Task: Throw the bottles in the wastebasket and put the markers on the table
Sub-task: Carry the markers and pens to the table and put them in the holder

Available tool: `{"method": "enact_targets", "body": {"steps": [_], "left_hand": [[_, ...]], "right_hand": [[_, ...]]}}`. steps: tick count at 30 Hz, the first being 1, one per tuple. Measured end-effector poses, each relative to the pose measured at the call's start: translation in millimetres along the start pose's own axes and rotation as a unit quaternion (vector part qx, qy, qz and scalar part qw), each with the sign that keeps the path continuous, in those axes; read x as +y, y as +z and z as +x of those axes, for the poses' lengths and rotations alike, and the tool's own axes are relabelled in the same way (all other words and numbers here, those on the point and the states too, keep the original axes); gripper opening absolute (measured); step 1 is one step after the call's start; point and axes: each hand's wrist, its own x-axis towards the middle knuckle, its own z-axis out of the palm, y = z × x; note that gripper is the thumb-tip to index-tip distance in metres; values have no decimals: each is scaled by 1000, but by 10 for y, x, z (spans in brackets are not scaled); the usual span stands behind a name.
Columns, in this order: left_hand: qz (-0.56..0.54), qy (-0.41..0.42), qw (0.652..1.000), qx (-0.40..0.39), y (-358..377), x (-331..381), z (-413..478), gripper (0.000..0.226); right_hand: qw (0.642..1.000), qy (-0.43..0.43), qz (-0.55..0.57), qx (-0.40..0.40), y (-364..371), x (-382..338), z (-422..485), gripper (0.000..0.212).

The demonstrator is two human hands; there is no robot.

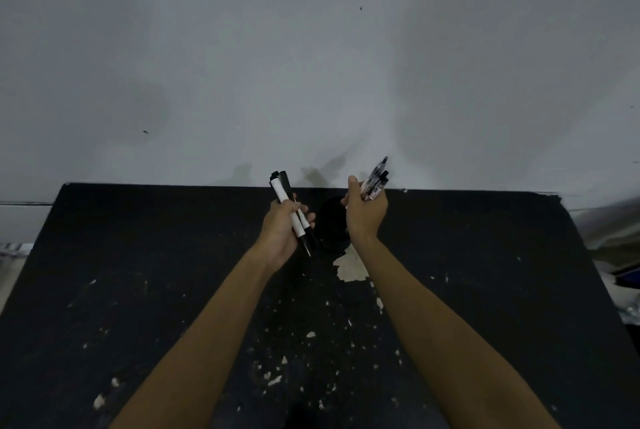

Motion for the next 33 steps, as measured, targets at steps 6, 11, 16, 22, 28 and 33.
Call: {"method": "enact_targets", "body": {"steps": [6,11,16,22,28,33], "left_hand": [[13,20,1000,-2,170,-28,174,30],[-6,65,998,-15,347,-37,279,36],[111,114,987,-23,459,-174,347,39],[220,172,960,-6,475,-316,376,35],[390,262,882,-30,400,-390,356,24],[456,272,847,-15,383,-345,390,23]], "right_hand": [[998,-46,-18,-46,-55,34,54,16],[995,-59,-20,-79,-177,-1,86,16],[995,-39,10,-89,-324,-69,151,8],[995,-37,8,-89,-459,-154,206,14],[991,-36,-55,-120,-507,-110,202,8],[951,-43,-216,-216,-536,-32,192,11]]}}
